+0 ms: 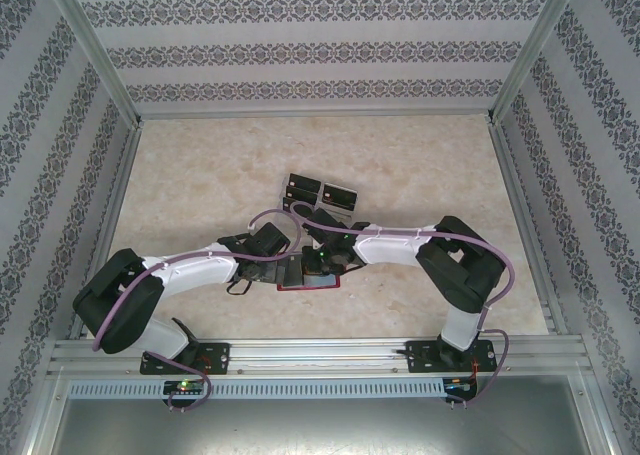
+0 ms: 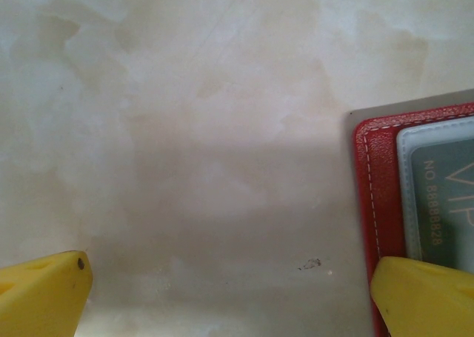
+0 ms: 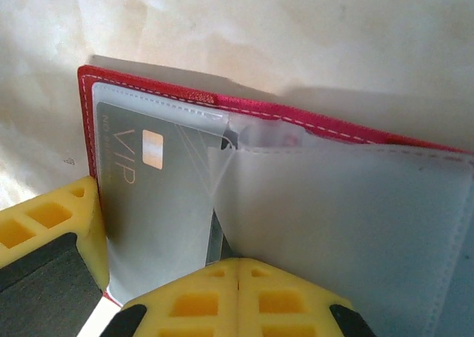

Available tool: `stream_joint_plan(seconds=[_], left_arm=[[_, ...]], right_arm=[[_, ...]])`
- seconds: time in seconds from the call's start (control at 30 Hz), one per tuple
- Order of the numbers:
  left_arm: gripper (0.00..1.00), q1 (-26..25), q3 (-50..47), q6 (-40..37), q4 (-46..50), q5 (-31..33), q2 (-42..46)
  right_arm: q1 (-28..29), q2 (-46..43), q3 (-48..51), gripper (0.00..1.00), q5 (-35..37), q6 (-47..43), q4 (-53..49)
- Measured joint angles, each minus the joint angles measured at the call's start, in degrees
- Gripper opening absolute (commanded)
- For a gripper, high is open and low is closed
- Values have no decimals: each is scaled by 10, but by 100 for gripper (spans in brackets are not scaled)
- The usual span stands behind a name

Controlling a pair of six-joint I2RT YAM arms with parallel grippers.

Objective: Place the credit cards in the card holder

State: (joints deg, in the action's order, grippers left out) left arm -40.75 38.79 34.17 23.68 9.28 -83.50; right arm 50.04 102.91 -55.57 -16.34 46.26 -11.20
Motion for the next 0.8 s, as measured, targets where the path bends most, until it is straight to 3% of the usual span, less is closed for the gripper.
stream_joint_plan(seconds=[0.07, 0.17, 0.27, 0.5, 0.8], left_arm=[[100, 0, 0, 1, 0, 0, 0], [100, 0, 0, 3, 0, 0, 0], [100, 0, 0, 4, 1, 0, 2], [100, 0, 0, 6, 11, 2, 14], [100, 0, 13, 6, 40, 7, 39]], right_arm=[[0, 0, 0, 11, 0, 0, 0], [0, -8, 0, 29, 3, -2, -6], [-3, -40, 4, 38, 6, -5, -22], [-20, -151, 23, 40, 8, -13, -24], [-41, -159, 76, 47, 23, -17, -40]])
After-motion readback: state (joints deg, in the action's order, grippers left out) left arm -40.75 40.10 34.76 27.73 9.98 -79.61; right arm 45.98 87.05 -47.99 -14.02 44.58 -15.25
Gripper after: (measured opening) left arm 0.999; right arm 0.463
